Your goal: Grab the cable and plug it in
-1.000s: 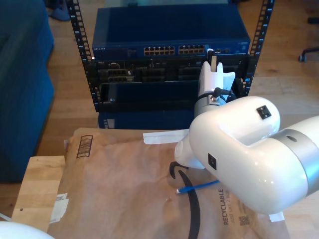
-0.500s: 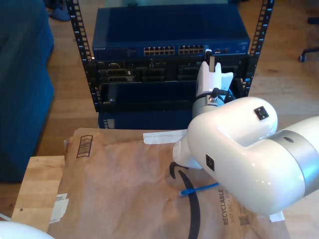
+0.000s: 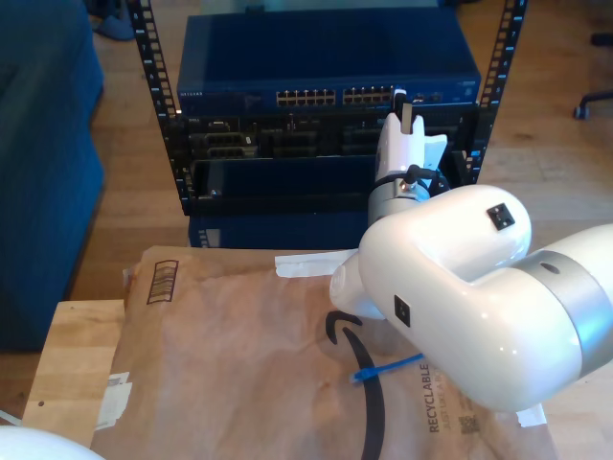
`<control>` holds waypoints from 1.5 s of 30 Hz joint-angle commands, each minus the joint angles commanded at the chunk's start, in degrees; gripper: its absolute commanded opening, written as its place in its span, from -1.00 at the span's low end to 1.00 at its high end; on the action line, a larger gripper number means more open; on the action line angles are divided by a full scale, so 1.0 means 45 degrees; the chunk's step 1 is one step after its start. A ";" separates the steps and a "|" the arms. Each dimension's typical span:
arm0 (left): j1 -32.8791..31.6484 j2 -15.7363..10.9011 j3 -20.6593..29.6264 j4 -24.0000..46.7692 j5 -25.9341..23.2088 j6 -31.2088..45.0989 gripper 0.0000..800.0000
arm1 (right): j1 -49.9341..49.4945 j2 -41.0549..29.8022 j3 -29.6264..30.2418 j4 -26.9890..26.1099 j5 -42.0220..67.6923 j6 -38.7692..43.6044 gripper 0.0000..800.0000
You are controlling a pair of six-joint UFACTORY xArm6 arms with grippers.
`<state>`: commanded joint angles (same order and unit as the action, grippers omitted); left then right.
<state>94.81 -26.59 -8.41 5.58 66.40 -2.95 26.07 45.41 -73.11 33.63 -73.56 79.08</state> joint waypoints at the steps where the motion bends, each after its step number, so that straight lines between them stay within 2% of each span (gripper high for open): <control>1: 0.0000 0.0000 0.0020 0.0000 0.0000 0.0000 1.00 | -0.0020 0.0000 0.0000 0.0000 0.0000 0.0000 -1.00; 16: 0.0000 0.0000 0.0020 0.0000 0.0000 0.0000 1.00 | -0.0274 0.0137 -0.0215 0.0000 0.0020 0.0000 -0.97; 17: 0.0000 0.0000 0.0000 0.0000 0.0000 0.0000 1.00 | -0.0254 0.0117 -0.0156 0.0000 0.0000 0.0000 -0.84; 18: 0.0000 0.0000 0.0020 0.0000 0.0000 0.0000 1.00 | -0.0234 0.0078 -0.0078 -0.0059 0.0000 0.0000 -0.60; 19: 0.0000 0.0000 0.0020 0.0000 0.0000 0.0000 1.00 | -0.0215 0.0059 0.0078 -0.0078 -0.0020 0.0000 -0.45; 22: 0.0000 0.0000 0.0000 0.0000 0.0000 0.0000 1.00 | -0.0039 -0.0332 0.0781 -0.0176 -0.0039 0.0000 -0.11; 25: 0.0000 0.0000 0.0000 0.0000 0.0000 0.0000 1.00 | 0.0137 -0.0996 0.1680 -0.0098 -0.0059 0.0000 0.14; 38: 0.0000 0.0000 0.0020 0.0000 0.0000 0.0000 1.00 | -0.0020 -0.4611 0.6037 -0.0274 0.0567 -0.0195 0.18; 42: 0.0000 0.0000 0.0020 0.0000 0.0000 0.0000 1.00 | -0.1055 -0.5958 0.6935 -0.1446 0.2032 -0.0781 0.19; 45: 0.0000 0.0000 0.0020 0.0000 0.0000 0.0000 1.00 | -0.1993 -0.6720 0.7111 -0.2891 0.3595 -0.0781 0.19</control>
<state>94.81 -26.59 -8.32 5.58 66.40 -2.95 17.10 15.16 -41.11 20.62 -57.38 75.56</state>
